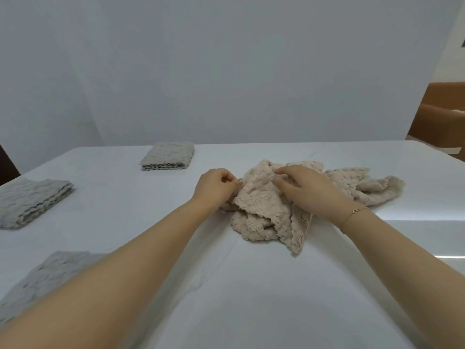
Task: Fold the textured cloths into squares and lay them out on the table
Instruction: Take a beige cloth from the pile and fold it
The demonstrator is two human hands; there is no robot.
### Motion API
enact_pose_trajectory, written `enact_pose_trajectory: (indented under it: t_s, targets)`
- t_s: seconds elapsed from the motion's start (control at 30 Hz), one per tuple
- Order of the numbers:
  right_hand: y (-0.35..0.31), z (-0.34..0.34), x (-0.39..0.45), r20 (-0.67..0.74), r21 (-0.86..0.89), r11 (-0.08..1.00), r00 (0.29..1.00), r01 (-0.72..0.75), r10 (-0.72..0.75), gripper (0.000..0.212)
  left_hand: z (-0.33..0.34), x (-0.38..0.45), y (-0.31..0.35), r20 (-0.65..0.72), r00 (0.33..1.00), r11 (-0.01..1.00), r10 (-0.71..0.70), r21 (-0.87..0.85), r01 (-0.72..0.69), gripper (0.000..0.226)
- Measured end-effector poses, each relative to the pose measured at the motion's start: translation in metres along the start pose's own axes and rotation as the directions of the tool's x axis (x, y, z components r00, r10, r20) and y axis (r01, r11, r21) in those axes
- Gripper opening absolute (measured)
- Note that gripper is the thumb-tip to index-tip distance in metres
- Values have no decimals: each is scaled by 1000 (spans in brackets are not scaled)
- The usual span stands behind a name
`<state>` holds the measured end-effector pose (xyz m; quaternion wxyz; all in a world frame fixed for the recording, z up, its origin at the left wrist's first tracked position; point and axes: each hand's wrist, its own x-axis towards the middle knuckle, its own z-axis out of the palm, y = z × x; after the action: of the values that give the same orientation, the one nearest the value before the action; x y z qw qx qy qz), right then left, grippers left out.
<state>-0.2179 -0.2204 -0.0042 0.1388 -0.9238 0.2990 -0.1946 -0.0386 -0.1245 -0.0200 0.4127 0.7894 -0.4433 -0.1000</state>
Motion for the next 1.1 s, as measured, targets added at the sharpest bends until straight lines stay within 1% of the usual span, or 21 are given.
enact_pose_trajectory:
  t_s: [0.07, 0.13, 0.17, 0.27, 0.3, 0.4, 0.53, 0.57, 0.63, 0.67, 0.73, 0.8, 0.83, 0.9, 0.97, 1.0, 1.1]
  targets:
    - [1, 1, 0, -11, 16, 1000, 1000, 7, -7, 45, -4, 0, 1, 12, 1000, 1000, 18, 8, -18, 19]
    - [1, 2, 0, -16, 16, 1000, 1000, 11, -11, 46, -7, 0, -1, 59, 998, 1000, 13, 15, -14, 17]
    - [0, 2, 0, -13, 9, 1000, 1000, 11, -11, 47, -8, 0, -2, 90, 996, 1000, -7, -13, 9, 18]
    - [-1, 1, -1, 9, -18, 1000, 1000, 9, -9, 48, -6, -4, -6, 151, 984, 976, -98, -176, 124, 36]
    - [-1, 1, -2, 16, -29, 999, 1000, 12, -12, 48, -6, -5, -5, 148, 984, 967, -100, -217, 131, 35]
    - [0, 3, -2, 42, -52, 998, 999, 32, -30, 45, -14, -10, -2, 145, 987, 937, -75, -328, 119, 19]
    - [-2, 6, -2, 10, -21, 998, 998, 57, -57, 42, -43, -13, 0, 147, 986, 866, -79, -480, 140, 8]
    - [-4, 6, -3, 3, -4, 997, 997, 72, -72, 42, -51, -14, -1, 147, 986, 845, -83, -514, 148, 11]
    - [-9, 6, -4, -2, 7, 995, 995, 99, -99, 42, -68, -18, -2, 144, 984, 782, -102, -600, 169, 24]
    - [-11, 6, -5, 0, -6, 994, 994, 108, -108, 42, -76, -20, -3, 153, 981, 730, -117, -657, 189, 28]
    - [-15, 9, -6, 24, -51, 993, 994, 108, -107, 41, -93, -24, -7, 191, 973, 592, -127, -773, 229, 23]
    - [-20, 11, -8, 68, -100, 988, 991, 120, -114, 41, -109, -30, -15, 208, 966, 465, -151, -848, 255, 25]
    - [-24, 12, -10, 78, -123, 982, 988, 144, -135, 41, -115, -32, -20, 199, 965, 434, -170, -864, 255, 25]
    - [-31, 14, -14, 54, -148, 966, 977, 210, -204, 39, -124, -37, -33, 163, 961, 425, -225, -871, 248, 24]
    - [-41, 15, -17, 20, -133, 957, 966, 257, -257, 35, -131, -39, -50, 136, 944, 414, -299, -873, 257, 23]
    - [-47, 14, -18, 15, -120, 955, 963, 271, -271, 34, -135, -39, -58, 136, 933, 394, -334, -879, 269, 23]
    - [-65, 13, -11, 42, -106, 953, 958, 285, -282, 34, -140, -34, -77, 172, 899, 289, -403, -908, 304, 24]
